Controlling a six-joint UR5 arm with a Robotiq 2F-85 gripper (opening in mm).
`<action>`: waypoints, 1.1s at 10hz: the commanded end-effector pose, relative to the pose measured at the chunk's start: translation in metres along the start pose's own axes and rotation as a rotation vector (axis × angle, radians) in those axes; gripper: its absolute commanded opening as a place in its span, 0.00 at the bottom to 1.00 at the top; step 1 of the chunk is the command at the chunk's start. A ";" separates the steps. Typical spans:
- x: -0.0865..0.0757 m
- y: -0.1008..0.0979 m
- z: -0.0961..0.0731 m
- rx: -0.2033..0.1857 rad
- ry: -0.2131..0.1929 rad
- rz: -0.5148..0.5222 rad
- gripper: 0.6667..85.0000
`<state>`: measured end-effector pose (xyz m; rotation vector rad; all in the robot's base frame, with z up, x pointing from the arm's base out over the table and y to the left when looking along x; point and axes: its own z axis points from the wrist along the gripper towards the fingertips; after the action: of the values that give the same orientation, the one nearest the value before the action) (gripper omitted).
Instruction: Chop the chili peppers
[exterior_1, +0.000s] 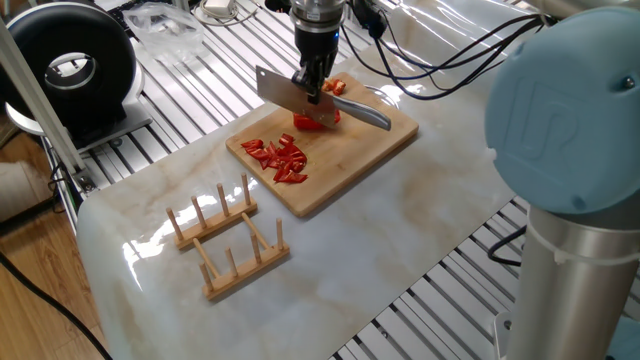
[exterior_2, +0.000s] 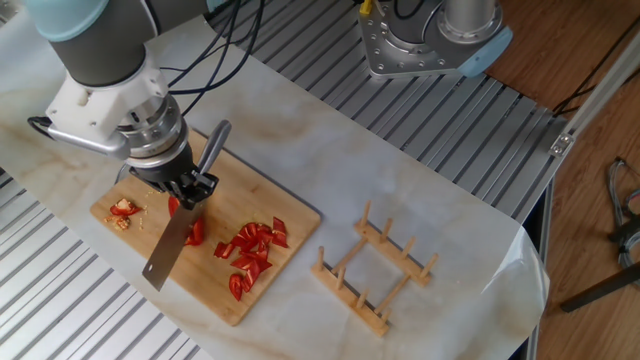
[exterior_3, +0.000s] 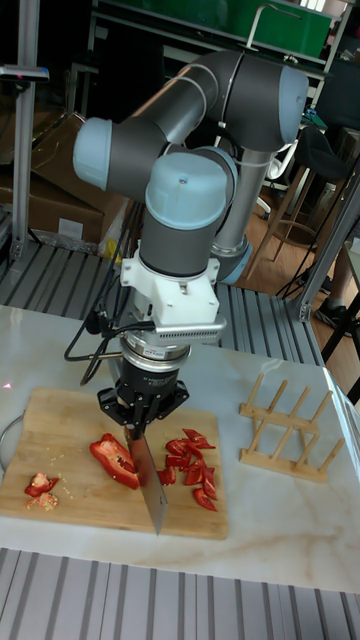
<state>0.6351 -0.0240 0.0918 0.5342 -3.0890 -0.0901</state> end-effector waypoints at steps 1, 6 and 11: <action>-0.006 0.002 0.001 -0.012 -0.006 -0.009 0.01; -0.009 -0.002 0.007 -0.011 0.005 -0.002 0.01; -0.013 0.000 0.012 -0.033 -0.002 -0.017 0.01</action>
<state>0.6443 -0.0214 0.0817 0.5545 -3.0755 -0.1116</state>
